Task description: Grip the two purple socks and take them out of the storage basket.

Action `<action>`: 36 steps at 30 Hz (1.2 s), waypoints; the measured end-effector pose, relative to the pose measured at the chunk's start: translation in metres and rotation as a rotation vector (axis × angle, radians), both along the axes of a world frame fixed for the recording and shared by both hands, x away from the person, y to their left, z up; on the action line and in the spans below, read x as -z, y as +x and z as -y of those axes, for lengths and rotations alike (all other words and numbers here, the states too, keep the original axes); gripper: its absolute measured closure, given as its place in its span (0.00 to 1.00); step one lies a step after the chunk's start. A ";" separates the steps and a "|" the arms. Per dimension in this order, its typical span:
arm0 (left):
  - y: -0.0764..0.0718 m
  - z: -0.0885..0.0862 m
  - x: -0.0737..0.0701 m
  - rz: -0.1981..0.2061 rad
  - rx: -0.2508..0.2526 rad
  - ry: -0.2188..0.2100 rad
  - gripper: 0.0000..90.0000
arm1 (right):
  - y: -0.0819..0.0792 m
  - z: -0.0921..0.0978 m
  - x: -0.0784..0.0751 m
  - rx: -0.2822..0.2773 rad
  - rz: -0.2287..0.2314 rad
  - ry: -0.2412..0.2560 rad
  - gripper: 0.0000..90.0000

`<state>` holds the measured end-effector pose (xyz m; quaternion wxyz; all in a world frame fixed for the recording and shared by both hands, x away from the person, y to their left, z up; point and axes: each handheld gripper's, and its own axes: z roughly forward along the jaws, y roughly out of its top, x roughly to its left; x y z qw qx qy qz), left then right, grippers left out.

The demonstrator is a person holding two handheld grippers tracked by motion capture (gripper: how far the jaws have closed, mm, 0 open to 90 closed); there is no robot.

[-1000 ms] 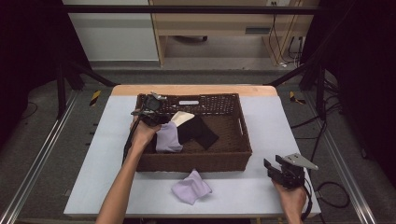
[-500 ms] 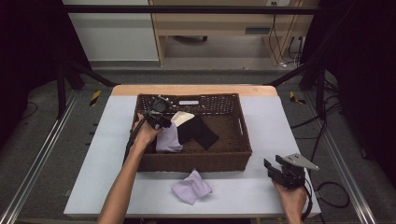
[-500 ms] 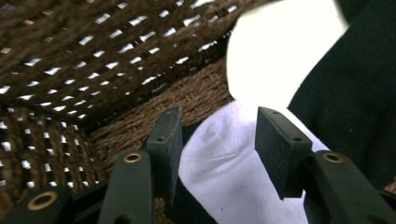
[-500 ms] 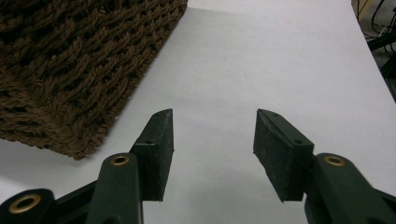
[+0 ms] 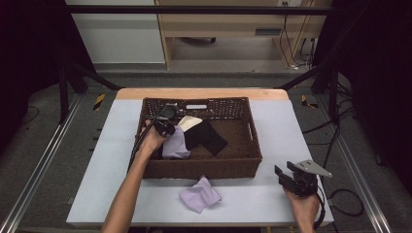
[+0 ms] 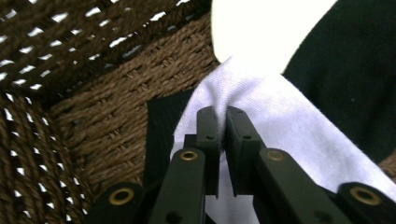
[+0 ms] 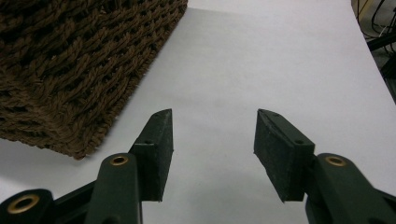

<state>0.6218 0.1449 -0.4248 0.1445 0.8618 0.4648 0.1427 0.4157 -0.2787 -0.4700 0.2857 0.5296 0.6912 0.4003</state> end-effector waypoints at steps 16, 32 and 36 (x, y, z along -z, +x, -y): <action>-0.036 -0.030 -0.054 0.262 0.014 -0.287 0.94 | -0.001 0.001 0.000 0.007 -0.001 0.005 0.54; -0.106 -0.045 -0.106 0.496 0.075 -0.517 0.95 | -0.001 0.002 -0.001 0.012 0.006 -0.002 0.54; -0.122 -0.046 -0.114 0.536 0.092 -0.551 0.95 | -0.001 0.002 -0.002 0.013 0.006 -0.002 0.54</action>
